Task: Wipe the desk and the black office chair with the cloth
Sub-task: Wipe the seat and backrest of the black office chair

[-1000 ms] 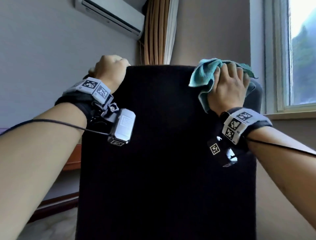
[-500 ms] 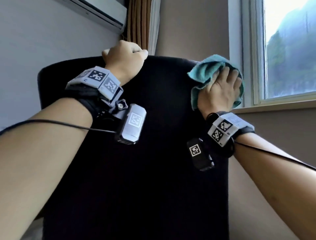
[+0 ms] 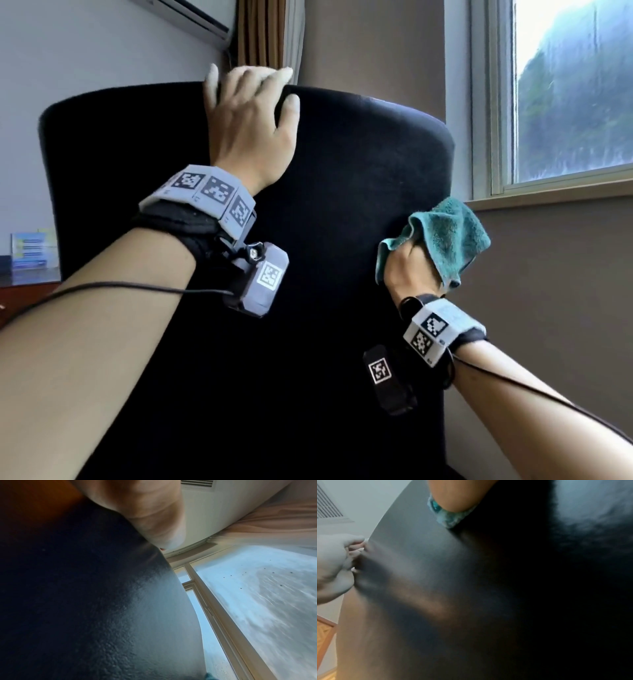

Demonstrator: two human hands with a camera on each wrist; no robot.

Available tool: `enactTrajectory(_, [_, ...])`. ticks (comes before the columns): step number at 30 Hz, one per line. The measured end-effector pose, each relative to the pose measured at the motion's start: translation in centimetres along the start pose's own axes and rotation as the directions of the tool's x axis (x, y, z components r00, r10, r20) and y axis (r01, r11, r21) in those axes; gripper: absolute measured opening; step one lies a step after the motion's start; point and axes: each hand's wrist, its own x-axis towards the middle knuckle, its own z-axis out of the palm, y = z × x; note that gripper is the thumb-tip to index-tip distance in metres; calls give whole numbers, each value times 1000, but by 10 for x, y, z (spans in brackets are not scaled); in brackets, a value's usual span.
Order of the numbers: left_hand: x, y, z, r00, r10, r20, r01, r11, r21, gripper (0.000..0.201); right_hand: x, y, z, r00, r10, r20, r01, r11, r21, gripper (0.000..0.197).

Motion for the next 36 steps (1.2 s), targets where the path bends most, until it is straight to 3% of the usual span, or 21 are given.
enactTrajectory(2, [2,1,1,1000,-15,18,15,999,-35,44,9,-18,-4,999,-42,2,41,999,23,60])
enactTrajectory(5, [6,1,1,998,-48,32,51,994,-98,40,25,-62,-6,960,-206,190,194,978,80,64])
enactTrajectory(6, [6,1,0,999,-35,35,38,993,-110,40,28,-77,-3,951,-242,190,237,970,52,64])
enactTrajectory(9, [1,-10,-8,999,9,41,-2,989,-149,42,19,-110,8,927,-372,50,375,920,-114,57])
enactTrajectory(12, [-4,-53,-32,988,-145,-46,141,987,-81,47,7,-123,11,895,-437,-90,431,899,-75,70])
enactTrajectory(14, [-14,-93,-49,917,-387,-98,391,920,24,51,3,-124,7,920,-388,-46,387,922,-29,71])
enactTrajectory(16, [-28,-122,-58,752,-657,-48,658,752,25,61,0,-126,1,951,-308,1,307,948,86,68])
enactTrajectory(18, [-43,-135,-57,613,-787,67,790,610,-60,69,-6,-135,8,913,-396,96,399,917,-8,62])
enactTrajectory(20, [-52,-138,-48,588,-802,105,808,575,-127,69,-9,-151,22,858,-512,46,513,858,-27,64])
enactTrajectory(21, [-53,-140,-45,594,-799,96,802,579,-146,68,-16,-164,25,819,-574,-13,573,819,-29,67])
enactTrajectory(22, [-54,-141,-43,602,-793,92,796,586,-150,68,-24,-176,32,741,-668,-69,667,744,-46,67])
enactTrajectory(24, [-57,-148,-39,643,-764,53,765,636,-101,65,-45,-199,48,494,-865,-86,861,500,-95,61])
enactTrajectory(26, [-67,-156,-37,714,-700,1,699,713,-58,68,-58,-213,54,262,-963,-67,955,268,-123,44])
enactTrajectory(28, [-81,-155,-34,772,-635,34,636,771,-37,80,-51,-212,53,175,-981,-86,972,186,-141,30])
enactTrajectory(29, [-87,-152,-31,784,-618,51,620,784,-31,80,-44,-207,51,175,-978,-115,966,193,-171,28])
enactTrajectory(31, [-96,-144,-26,803,-594,42,596,801,-54,70,-32,-197,46,264,-952,-153,915,297,-273,34])
enactTrajectory(36, [-114,-147,-35,815,-570,101,579,805,-131,66,-38,-196,48,657,-741,-139,670,658,-345,66])
